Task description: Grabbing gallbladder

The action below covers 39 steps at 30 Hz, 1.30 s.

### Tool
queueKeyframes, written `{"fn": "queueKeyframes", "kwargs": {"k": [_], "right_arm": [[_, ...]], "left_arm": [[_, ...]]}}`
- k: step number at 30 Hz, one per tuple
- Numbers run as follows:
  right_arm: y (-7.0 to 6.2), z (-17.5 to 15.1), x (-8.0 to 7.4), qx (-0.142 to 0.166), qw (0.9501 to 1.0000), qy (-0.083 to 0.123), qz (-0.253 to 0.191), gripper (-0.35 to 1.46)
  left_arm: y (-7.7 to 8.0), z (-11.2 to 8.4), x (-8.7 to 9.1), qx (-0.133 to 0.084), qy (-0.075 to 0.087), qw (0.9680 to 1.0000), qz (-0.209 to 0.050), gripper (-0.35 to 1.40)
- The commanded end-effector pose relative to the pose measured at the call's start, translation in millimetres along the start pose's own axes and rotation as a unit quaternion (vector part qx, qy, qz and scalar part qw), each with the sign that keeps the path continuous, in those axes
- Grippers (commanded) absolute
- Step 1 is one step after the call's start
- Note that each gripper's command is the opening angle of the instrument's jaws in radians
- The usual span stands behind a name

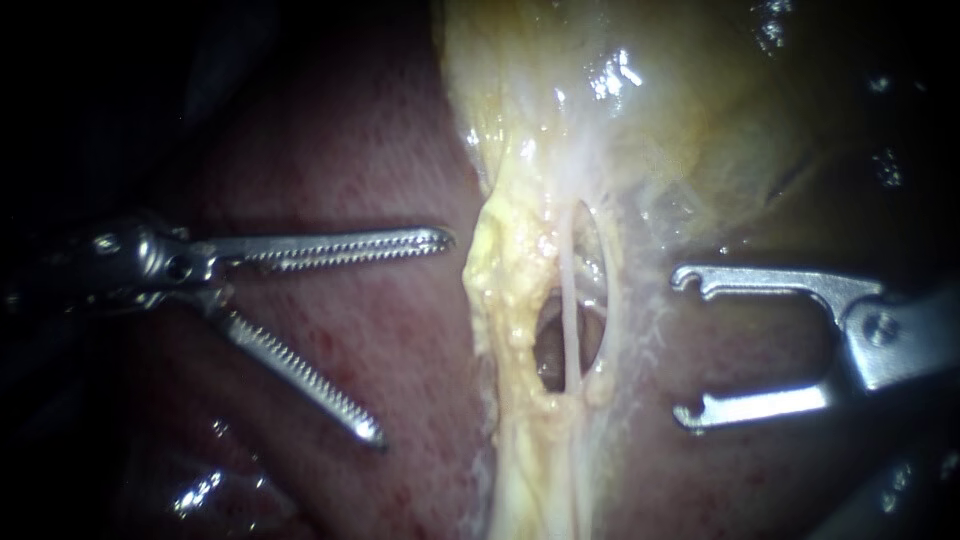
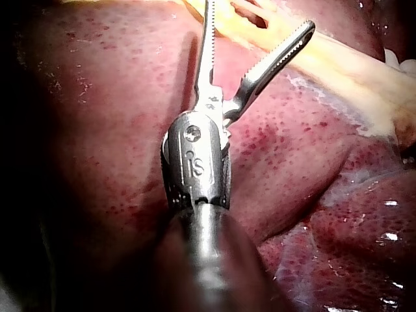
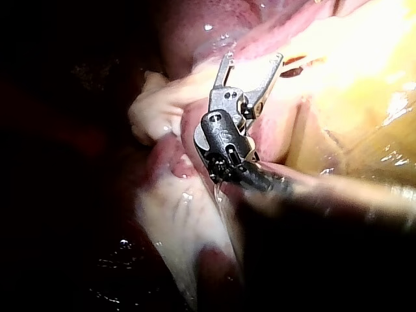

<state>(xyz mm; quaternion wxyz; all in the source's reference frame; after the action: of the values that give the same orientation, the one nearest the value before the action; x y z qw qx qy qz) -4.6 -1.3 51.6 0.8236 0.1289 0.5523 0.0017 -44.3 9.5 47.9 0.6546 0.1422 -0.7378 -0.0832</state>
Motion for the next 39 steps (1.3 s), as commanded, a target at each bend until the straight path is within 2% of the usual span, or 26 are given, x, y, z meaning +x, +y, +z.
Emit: {"fn": "queueKeyframes", "kwargs": {"k": [1,7,12,17,21,29,39], "right_arm": [[0.0,0.0,0.0,0.000,1.0000,0.000,0.000,0.60],[0.0,0.0,0.0,0.000,1.0000,0.000,0.000,0.60],[-0.1,0.0,0.0,0.000,1.0000,0.000,0.000,0.60],[-0.1,0.0,0.0,0.000,1.0000,0.000,0.000,0.60],[-0.1,0.0,0.0,0.000,1.0000,0.000,0.000,0.60],[-0.1,0.0,0.0,0.000,1.0000,0.000,0.000,0.60],[-0.1,0.0,0.0,0.000,1.0000,0.000,0.000,0.60]], "left_arm": [[0.0,0.1,0.0,0.000,0.000,1.0000,-0.001,1.09],[0.1,0.4,0.1,-0.002,-0.002,0.9999,-0.015,1.13],[0.5,0.9,0.0,-0.024,0.011,0.9989,-0.039,1.14],[1.0,0.9,-0.2,-0.060,0.027,0.9949,-0.077,1.09],[1.7,0.8,0.1,-0.079,0.038,0.9922,-0.088,1.08],[2.3,1.2,0.6,-0.102,0.058,0.9849,-0.127,0.99],[2.4,2.1,0.3,-0.122,0.062,0.9782,-0.156,0.88]]}}
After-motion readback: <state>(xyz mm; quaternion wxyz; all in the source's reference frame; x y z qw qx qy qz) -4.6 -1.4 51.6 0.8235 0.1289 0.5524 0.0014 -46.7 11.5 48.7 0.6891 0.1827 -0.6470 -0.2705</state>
